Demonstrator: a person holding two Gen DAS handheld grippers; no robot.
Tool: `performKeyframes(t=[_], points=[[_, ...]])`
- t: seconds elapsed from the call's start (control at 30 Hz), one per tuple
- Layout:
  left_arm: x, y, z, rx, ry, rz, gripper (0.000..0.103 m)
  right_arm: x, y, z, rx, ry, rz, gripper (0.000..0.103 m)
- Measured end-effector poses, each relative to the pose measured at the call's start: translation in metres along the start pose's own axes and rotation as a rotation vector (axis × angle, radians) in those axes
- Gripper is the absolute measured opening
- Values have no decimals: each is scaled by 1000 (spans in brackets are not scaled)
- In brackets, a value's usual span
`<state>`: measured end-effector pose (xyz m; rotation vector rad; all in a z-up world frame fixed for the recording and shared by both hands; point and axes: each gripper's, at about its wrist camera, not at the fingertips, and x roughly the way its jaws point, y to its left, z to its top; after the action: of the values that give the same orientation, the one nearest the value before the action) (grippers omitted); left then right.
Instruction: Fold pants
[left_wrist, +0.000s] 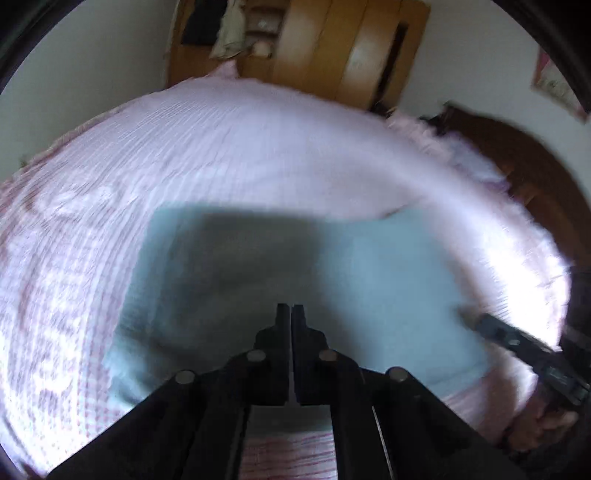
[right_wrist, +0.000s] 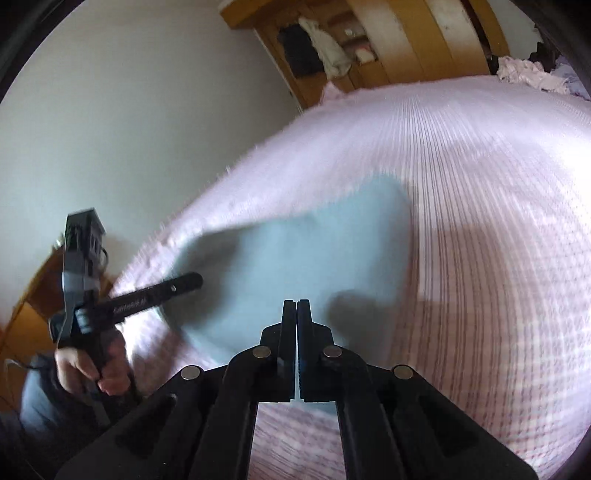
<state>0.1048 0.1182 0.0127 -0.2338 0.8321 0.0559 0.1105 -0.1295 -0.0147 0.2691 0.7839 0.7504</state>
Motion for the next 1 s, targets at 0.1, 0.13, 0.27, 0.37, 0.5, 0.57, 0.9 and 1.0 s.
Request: performKeyframes(t=[0.1, 0.13, 0.27, 0.37, 0.5, 0.57, 0.9, 1.0], points=[[15, 15, -13, -61, 51, 7, 1, 20, -21, -20, 37, 76, -41, 0], [16, 19, -15, -84, 54, -8, 2, 21, -27, -24, 70, 62, -17, 0], [10, 16, -12, -81, 43, -14, 1, 12, -23, -12, 75, 55, -10, 0], [-2, 13, -1, -47, 22, 0, 1, -1, -24, 3, 75, 11, -3, 0], [-4, 2, 14, -5, -11, 40, 1, -5, -31, 20, 84, -25, -3, 0], [4, -1, 19, -3, -11, 45, 1, 0, -34, 26, 80, -28, -3, 0], [31, -1, 9, 9, 14, 56, 1, 36, -47, 5, 68, 33, -77, 0], [25, 1, 3, 3, 6, 52, 1, 37, -36, 5, 7, 40, -126, 0]])
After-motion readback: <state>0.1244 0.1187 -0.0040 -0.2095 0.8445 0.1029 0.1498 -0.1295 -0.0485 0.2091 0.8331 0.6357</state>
